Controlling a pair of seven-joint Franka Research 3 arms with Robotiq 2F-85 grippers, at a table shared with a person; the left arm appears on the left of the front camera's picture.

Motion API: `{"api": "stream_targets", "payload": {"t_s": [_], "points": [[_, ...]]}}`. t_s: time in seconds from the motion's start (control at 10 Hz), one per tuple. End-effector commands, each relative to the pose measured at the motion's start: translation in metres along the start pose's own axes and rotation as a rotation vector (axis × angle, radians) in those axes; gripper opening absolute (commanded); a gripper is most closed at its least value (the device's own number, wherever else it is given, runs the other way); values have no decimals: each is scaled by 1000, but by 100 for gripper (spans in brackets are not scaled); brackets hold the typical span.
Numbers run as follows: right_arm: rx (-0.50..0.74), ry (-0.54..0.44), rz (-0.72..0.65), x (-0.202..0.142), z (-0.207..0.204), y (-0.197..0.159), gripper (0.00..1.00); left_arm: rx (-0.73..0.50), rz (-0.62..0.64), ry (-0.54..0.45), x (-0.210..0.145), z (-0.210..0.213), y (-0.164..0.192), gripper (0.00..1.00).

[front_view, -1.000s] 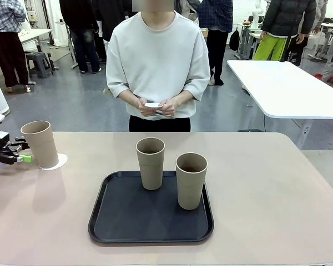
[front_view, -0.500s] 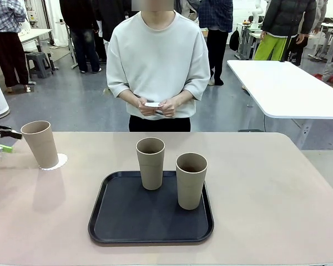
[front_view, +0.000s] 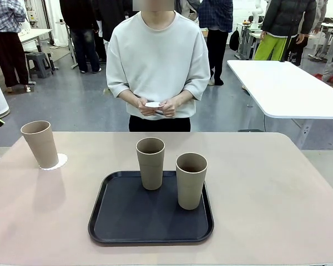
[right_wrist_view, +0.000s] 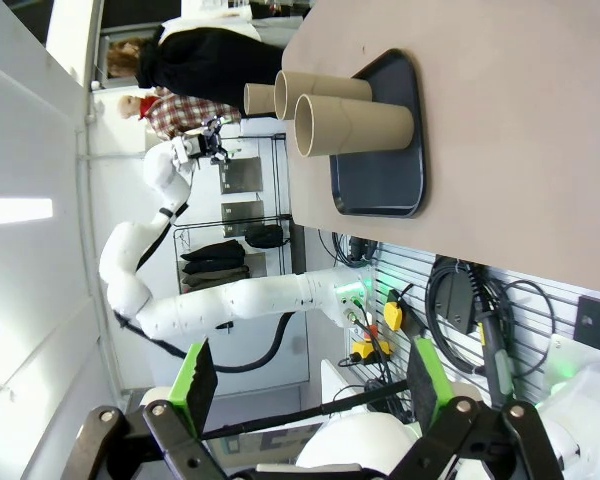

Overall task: Place coasters on the table and set cups on them.
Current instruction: Pick up one Reusable plastic cup and place it on a coaster set by the human.

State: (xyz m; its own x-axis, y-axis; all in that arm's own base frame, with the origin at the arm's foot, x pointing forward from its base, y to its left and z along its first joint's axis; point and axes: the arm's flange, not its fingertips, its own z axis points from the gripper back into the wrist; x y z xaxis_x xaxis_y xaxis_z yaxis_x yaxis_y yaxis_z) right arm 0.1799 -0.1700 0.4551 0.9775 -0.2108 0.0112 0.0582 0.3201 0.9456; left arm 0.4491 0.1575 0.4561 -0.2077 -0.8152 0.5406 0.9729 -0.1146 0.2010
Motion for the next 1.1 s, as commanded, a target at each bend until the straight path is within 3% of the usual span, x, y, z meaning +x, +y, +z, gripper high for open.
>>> {"api": "stream_targets", "payload": {"t_s": [0.0, 0.3, 0.4, 0.5, 0.7, 0.8, 0.9, 1.0], "points": [[11, -2, 9, -1, 0, 0, 100, 32, -46, 146, 47, -15, -21, 100], [11, -2, 9, -1, 0, 0, 100, 51, -141, 318, 96, -26, -28, 100], [11, -2, 9, -1, 0, 0, 100, 32, -103, 351, 109, -30, -35, 100], [11, -2, 9, -1, 0, 0, 100, 38, 12, 357, 124, -29, -40, 100], [11, -2, 9, -1, 0, 0, 100, 45, 166, 333, 152, -18, -53, 100], [11, -2, 9, -1, 0, 0, 100, 49, 195, 281, 161, -12, -59, 100], [11, -2, 9, -1, 0, 0, 100, 55, 83, 345, 133, -23, -41, 100], [11, -2, 9, -1, 0, 0, 100, 55, 83, 345, 133, -23, -41, 100]]}}
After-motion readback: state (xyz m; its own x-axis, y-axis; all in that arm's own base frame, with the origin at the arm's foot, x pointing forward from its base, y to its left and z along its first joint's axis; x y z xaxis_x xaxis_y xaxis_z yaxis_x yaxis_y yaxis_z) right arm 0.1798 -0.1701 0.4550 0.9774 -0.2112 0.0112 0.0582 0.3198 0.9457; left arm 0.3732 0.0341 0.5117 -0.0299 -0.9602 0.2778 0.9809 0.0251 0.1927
